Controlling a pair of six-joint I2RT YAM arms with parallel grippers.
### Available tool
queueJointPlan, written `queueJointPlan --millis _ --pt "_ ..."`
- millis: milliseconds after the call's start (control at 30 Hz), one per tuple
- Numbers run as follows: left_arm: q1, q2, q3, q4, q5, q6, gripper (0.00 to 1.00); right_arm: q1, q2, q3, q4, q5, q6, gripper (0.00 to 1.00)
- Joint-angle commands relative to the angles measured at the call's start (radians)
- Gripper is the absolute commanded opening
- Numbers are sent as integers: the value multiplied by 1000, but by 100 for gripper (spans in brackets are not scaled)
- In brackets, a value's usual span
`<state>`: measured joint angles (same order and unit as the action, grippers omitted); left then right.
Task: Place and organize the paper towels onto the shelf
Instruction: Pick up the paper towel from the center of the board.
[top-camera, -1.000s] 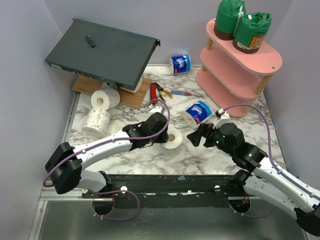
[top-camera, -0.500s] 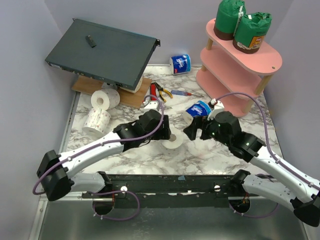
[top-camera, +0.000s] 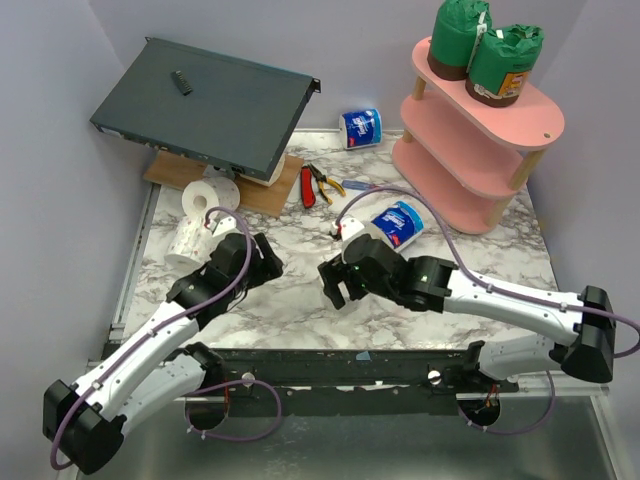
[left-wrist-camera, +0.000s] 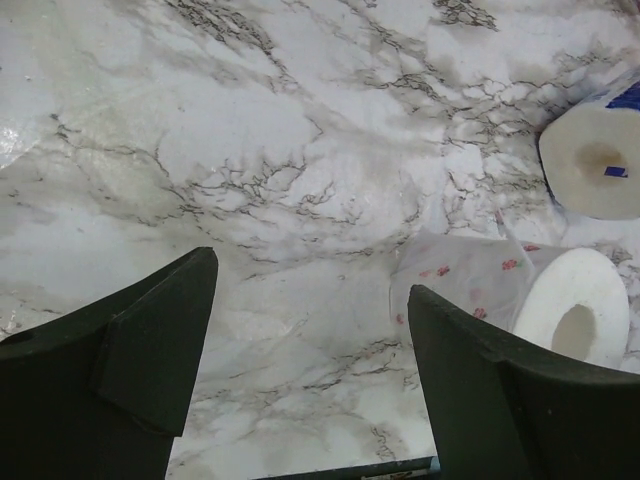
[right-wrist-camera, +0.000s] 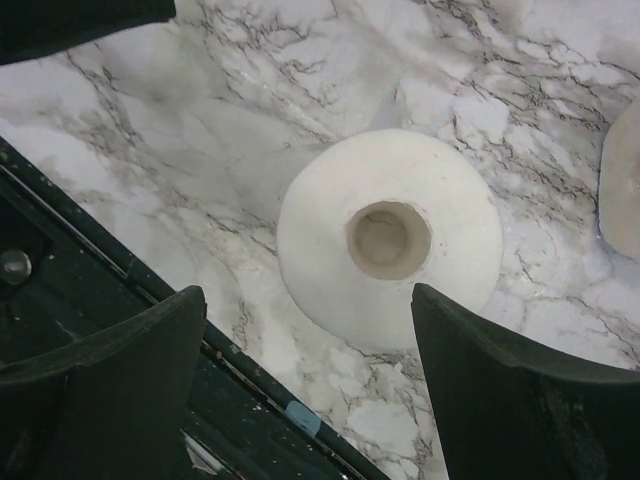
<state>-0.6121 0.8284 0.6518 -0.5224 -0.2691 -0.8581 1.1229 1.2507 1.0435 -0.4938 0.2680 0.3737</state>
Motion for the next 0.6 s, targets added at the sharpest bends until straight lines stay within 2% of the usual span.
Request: queueJointPlan --millis 0,267,567 --pt "26 -51 -46 -14 38 -16 82 41 71 60 -54 100 -32 85" --pt "36 -54 -103 14 72 -30 81 57 171 100 -14 112 -76 81" --pt "39 -59 -135 33 86 -31 81 57 262 121 4 116 -90 70"
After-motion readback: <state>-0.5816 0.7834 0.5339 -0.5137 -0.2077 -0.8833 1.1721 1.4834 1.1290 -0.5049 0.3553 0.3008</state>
